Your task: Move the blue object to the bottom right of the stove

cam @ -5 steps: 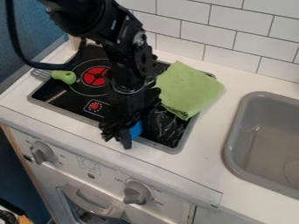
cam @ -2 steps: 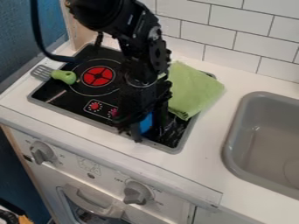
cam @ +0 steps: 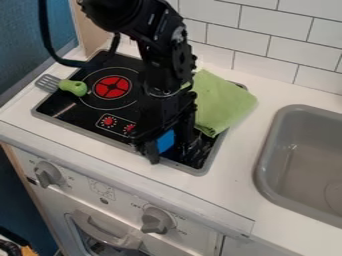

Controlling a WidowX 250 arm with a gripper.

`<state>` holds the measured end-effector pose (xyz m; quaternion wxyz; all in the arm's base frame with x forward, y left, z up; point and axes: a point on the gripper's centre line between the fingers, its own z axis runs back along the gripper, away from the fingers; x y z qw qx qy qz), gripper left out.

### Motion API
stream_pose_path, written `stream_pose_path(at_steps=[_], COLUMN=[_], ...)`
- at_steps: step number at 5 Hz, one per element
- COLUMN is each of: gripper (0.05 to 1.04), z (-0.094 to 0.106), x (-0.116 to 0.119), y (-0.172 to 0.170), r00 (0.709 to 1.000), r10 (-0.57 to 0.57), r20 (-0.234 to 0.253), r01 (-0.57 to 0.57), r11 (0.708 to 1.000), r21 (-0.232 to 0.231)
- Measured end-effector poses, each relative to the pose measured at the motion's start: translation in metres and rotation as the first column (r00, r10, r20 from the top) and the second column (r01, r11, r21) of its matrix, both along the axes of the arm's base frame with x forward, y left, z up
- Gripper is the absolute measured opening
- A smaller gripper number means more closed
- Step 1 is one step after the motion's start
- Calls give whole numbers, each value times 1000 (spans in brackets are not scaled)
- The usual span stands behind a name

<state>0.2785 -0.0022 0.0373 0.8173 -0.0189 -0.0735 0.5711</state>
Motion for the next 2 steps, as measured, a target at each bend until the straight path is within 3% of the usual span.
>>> stream_pose_path(at_steps=[2], gripper=[1000], z=[53], x=[8], y=[13], r00=[993], r10=[12], r20=[115], r01=[-9], r11=[1000], r21=[-24])
